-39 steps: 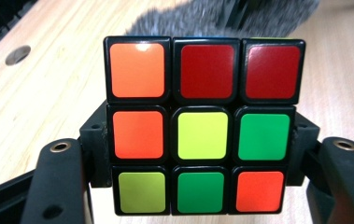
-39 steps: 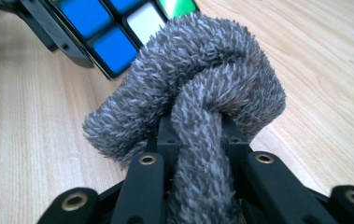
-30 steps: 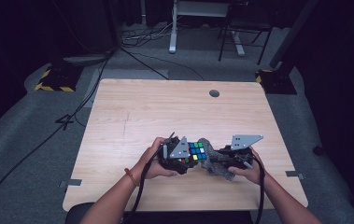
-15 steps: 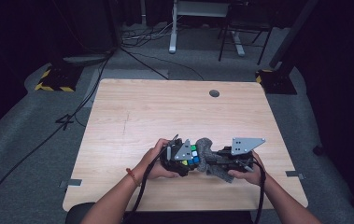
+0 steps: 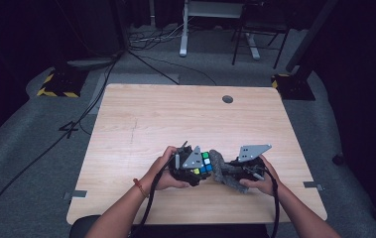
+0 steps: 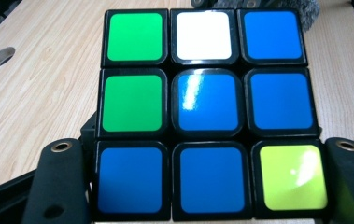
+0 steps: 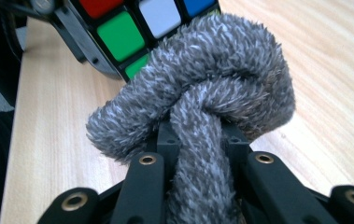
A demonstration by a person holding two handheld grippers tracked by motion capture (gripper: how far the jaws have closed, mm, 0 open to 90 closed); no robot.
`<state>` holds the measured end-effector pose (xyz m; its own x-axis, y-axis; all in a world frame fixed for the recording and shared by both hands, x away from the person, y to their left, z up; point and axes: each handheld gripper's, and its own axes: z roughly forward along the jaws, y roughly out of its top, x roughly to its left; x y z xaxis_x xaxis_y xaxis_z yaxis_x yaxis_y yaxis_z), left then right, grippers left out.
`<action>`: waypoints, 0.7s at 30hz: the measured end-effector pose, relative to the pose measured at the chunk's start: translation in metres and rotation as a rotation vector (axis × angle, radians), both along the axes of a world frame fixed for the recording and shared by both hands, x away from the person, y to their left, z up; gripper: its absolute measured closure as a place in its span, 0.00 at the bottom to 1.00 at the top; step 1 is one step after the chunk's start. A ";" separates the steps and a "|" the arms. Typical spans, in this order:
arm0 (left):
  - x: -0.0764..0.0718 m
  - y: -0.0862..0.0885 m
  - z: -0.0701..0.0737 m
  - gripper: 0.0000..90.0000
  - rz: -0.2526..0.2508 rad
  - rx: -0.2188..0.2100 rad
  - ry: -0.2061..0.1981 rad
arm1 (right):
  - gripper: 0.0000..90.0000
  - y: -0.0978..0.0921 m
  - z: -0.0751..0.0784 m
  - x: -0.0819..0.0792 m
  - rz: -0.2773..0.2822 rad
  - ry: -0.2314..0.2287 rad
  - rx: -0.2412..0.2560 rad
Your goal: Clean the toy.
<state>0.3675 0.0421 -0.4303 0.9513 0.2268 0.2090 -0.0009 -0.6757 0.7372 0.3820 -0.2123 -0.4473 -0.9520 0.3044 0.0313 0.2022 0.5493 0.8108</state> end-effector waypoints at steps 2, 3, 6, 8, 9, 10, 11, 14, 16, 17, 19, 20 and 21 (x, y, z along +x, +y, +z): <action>0.000 -0.002 -0.003 0.37 0.002 0.020 -0.001 | 0.84 -0.002 0.005 -0.002 0.002 -0.019 0.022; -0.001 -0.004 -0.005 0.37 -0.003 0.038 0.003 | 0.84 -0.004 0.008 -0.004 0.012 -0.023 0.056; -0.002 -0.012 -0.011 0.37 -0.017 0.068 0.007 | 0.84 -0.005 0.021 -0.011 0.040 -0.057 0.128; -0.004 -0.017 -0.013 0.37 -0.030 0.072 0.010 | 0.84 -0.002 0.026 -0.015 0.042 -0.078 0.124; -0.005 -0.018 -0.013 0.37 -0.030 0.077 0.009 | 0.84 -0.001 0.026 -0.016 0.038 -0.085 0.111; -0.005 -0.018 -0.012 0.37 -0.028 0.076 0.011 | 0.84 -0.001 0.025 -0.015 0.031 -0.081 0.110; -0.004 -0.017 -0.012 0.37 -0.028 0.067 0.012 | 0.84 -0.002 0.024 -0.014 0.025 -0.074 0.112; -0.003 -0.012 -0.007 0.37 -0.027 0.023 0.026 | 0.84 -0.001 0.015 -0.008 -0.020 -0.059 0.066; -0.003 -0.009 -0.004 0.37 -0.023 0.005 0.024 | 0.84 0.000 0.009 -0.004 -0.038 -0.045 0.027; -0.003 -0.007 -0.002 0.37 -0.021 -0.007 0.020 | 0.84 0.001 0.007 -0.003 -0.043 -0.044 0.013; -0.003 -0.003 0.001 0.37 -0.024 -0.032 0.024 | 0.84 0.001 0.002 0.000 -0.053 -0.024 -0.005; -0.004 -0.002 0.002 0.37 -0.027 -0.032 0.017 | 0.84 0.001 0.000 0.000 -0.055 -0.023 -0.021; -0.004 -0.002 0.004 0.37 -0.027 -0.032 0.009 | 0.84 0.001 -0.002 0.001 -0.054 -0.015 -0.026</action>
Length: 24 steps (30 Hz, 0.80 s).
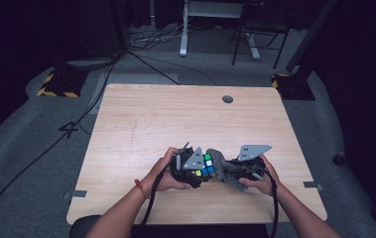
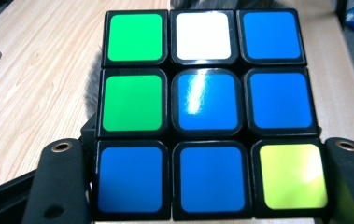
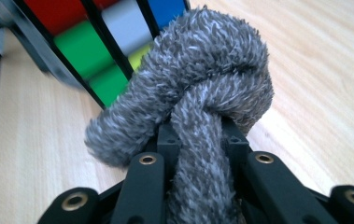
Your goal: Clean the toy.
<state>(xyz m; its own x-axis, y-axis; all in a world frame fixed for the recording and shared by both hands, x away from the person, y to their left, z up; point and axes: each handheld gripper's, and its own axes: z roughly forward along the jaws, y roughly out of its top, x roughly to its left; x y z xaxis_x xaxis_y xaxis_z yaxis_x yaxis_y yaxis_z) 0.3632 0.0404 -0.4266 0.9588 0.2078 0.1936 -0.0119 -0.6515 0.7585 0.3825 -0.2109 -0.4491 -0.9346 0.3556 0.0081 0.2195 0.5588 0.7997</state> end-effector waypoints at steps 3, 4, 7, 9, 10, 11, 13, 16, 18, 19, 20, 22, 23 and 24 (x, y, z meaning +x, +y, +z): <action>0.000 0.002 0.003 0.37 -0.002 -0.010 -0.005 | 0.84 0.001 -0.001 0.000 0.005 0.007 -0.009; 0.000 0.002 0.003 0.37 0.000 -0.002 -0.011 | 0.84 0.001 -0.001 0.000 0.004 0.009 -0.004; 0.000 0.003 0.002 0.37 0.005 0.005 -0.008 | 0.84 0.001 0.001 -0.001 0.007 0.004 0.002; 0.001 0.003 0.001 0.37 0.006 0.010 -0.009 | 0.84 0.000 0.004 -0.003 0.012 -0.006 0.013; 0.002 0.003 0.000 0.37 0.007 0.010 -0.006 | 0.84 -0.001 0.006 -0.004 0.012 -0.015 0.017; 0.002 0.002 0.000 0.37 0.006 0.011 -0.006 | 0.84 -0.002 0.008 -0.005 0.009 -0.022 0.027; 0.003 0.002 -0.002 0.37 0.014 0.020 -0.001 | 0.84 -0.005 0.013 -0.007 0.009 -0.035 0.046; 0.003 -0.002 -0.006 0.37 0.018 0.049 -0.001 | 0.84 -0.006 0.019 -0.009 0.014 -0.045 0.071; 0.003 -0.004 -0.009 0.37 0.011 0.057 0.008 | 0.84 -0.005 0.022 -0.012 0.032 -0.052 0.086; 0.003 -0.006 -0.010 0.37 0.008 0.064 0.011 | 0.84 -0.004 0.023 -0.014 0.046 -0.056 0.094; 0.002 -0.007 -0.012 0.37 0.009 0.074 0.010 | 0.84 -0.002 0.024 -0.016 0.060 -0.061 0.103; 0.002 -0.008 -0.014 0.37 0.007 0.080 0.016 | 0.84 -0.002 0.026 -0.018 0.067 -0.064 0.108; 0.002 -0.009 -0.014 0.37 0.008 0.081 0.015 | 0.84 -0.003 0.027 -0.018 0.077 -0.061 0.134; 0.003 -0.010 -0.015 0.37 0.007 0.089 0.011 | 0.84 -0.004 0.028 -0.018 0.079 -0.059 0.147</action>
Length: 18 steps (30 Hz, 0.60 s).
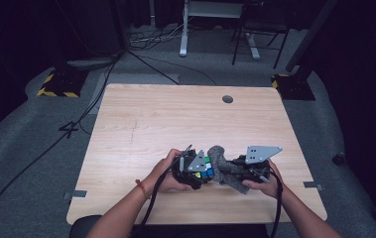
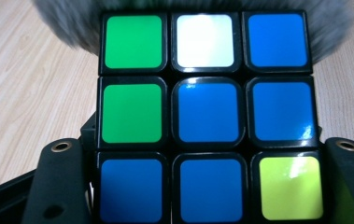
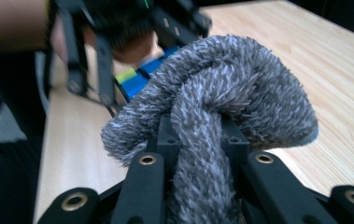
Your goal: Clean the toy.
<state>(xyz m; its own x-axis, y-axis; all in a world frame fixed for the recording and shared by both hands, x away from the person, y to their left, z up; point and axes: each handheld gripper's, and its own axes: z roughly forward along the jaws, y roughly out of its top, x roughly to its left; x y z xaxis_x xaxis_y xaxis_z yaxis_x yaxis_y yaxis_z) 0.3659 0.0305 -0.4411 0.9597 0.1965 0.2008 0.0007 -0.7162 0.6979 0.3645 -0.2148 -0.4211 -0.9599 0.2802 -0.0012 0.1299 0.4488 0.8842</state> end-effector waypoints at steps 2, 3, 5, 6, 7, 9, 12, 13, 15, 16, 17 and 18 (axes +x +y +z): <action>0.000 -0.002 -0.001 0.37 -0.001 0.009 -0.001 | 0.84 0.000 0.004 -0.002 0.013 -0.006 0.018; -0.001 -0.003 -0.002 0.37 -0.002 0.011 0.001 | 0.84 0.000 0.005 -0.003 0.016 -0.011 0.024; -0.001 -0.004 -0.002 0.37 -0.004 0.013 -0.005 | 0.84 0.001 0.007 -0.006 0.012 -0.029 0.001; -0.002 -0.004 -0.002 0.37 -0.008 0.016 -0.011 | 0.84 0.002 0.006 -0.006 0.009 -0.031 -0.012; -0.002 -0.005 -0.002 0.37 -0.008 0.025 -0.015 | 0.84 0.003 0.005 -0.006 0.007 -0.029 -0.024; -0.003 -0.005 -0.003 0.37 -0.007 0.030 -0.015 | 0.84 0.004 0.002 -0.004 -0.004 -0.022 -0.050; -0.003 -0.003 -0.001 0.37 -0.004 0.018 -0.015 | 0.84 0.005 -0.003 -0.001 -0.030 -0.031 -0.107; -0.002 -0.002 0.001 0.37 -0.005 0.013 -0.015 | 0.84 0.006 -0.006 0.001 -0.038 -0.022 -0.121; -0.002 0.000 0.003 0.37 0.000 -0.001 -0.018 | 0.84 0.006 -0.011 0.004 -0.045 -0.007 -0.144; -0.002 0.000 0.003 0.37 0.005 -0.004 -0.015 | 0.84 0.006 -0.013 0.005 -0.053 -0.004 -0.159; -0.003 0.001 0.003 0.37 0.007 -0.006 -0.017 | 0.84 0.006 -0.014 0.005 -0.053 -0.002 -0.155; -0.003 0.001 0.004 0.37 0.007 -0.010 -0.020 | 0.84 0.006 -0.013 0.004 -0.046 -0.004 -0.139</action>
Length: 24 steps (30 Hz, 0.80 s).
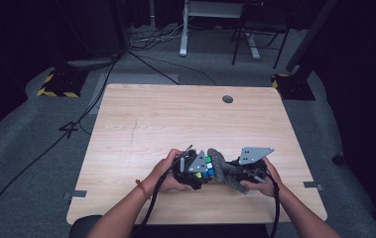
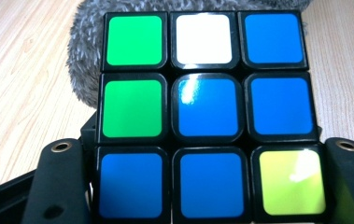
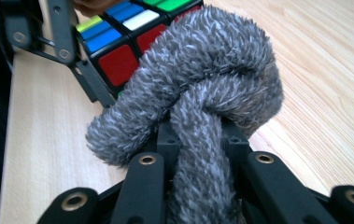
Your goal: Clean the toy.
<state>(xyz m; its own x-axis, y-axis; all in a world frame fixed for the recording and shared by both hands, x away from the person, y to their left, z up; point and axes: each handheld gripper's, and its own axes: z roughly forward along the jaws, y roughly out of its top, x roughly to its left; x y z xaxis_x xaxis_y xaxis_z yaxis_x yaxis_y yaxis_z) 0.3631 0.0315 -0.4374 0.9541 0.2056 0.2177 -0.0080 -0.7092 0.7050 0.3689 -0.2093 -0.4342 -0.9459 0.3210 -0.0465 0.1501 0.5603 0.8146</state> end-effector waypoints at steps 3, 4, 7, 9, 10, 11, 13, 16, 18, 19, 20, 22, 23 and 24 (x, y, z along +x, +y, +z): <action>0.000 0.000 0.001 0.37 -0.003 -0.010 0.005 | 0.84 -0.001 0.007 -0.004 0.024 -0.025 0.054; 0.000 0.000 0.001 0.37 -0.002 -0.010 0.004 | 0.84 -0.001 0.009 -0.006 0.034 -0.027 0.070; 0.001 0.000 0.000 0.36 0.001 -0.010 0.017 | 0.84 -0.001 0.010 -0.008 0.041 -0.042 0.086; 0.001 -0.001 -0.001 0.36 0.001 -0.008 0.018 | 0.84 -0.001 0.011 -0.008 0.052 -0.039 0.100; 0.001 -0.002 -0.002 0.36 0.003 -0.003 0.021 | 0.84 0.000 0.011 -0.009 0.055 -0.040 0.105; 0.001 -0.005 -0.004 0.36 -0.006 0.008 0.025 | 0.84 0.000 0.012 -0.010 0.065 -0.041 0.115; -0.001 -0.009 -0.006 0.36 -0.007 0.035 0.004 | 0.84 0.004 0.013 -0.013 0.087 -0.042 0.110; 0.000 -0.011 -0.010 0.36 -0.006 0.052 0.007 | 0.84 0.010 0.012 -0.014 0.100 -0.042 0.097; 0.000 -0.012 -0.010 0.36 -0.005 0.056 0.008 | 0.84 0.012 0.012 -0.015 0.100 -0.045 0.099; 0.000 -0.012 -0.010 0.36 0.001 0.059 0.001 | 0.84 0.013 0.012 -0.015 0.101 -0.043 0.098; 0.001 -0.011 -0.009 0.37 0.001 0.056 -0.002 | 0.84 0.014 0.012 -0.014 0.091 -0.046 0.088; 0.002 -0.009 -0.008 0.37 0.001 0.047 0.008 | 0.84 0.013 0.014 -0.013 0.077 -0.046 0.071; 0.002 -0.007 -0.006 0.37 0.004 0.042 -0.002 | 0.84 0.011 0.013 -0.011 0.062 -0.048 0.062; 0.002 -0.006 -0.004 0.37 0.002 0.037 -0.003 | 0.84 0.008 0.012 -0.009 0.038 -0.047 0.053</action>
<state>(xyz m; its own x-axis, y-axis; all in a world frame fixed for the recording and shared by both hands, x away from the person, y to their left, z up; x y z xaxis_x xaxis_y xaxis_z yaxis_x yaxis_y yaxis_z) 0.3649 0.0255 -0.4418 0.9530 0.1995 0.2282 -0.0087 -0.7346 0.6785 0.3600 -0.2016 -0.4223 -0.9546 0.2883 -0.0753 0.0903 0.5206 0.8490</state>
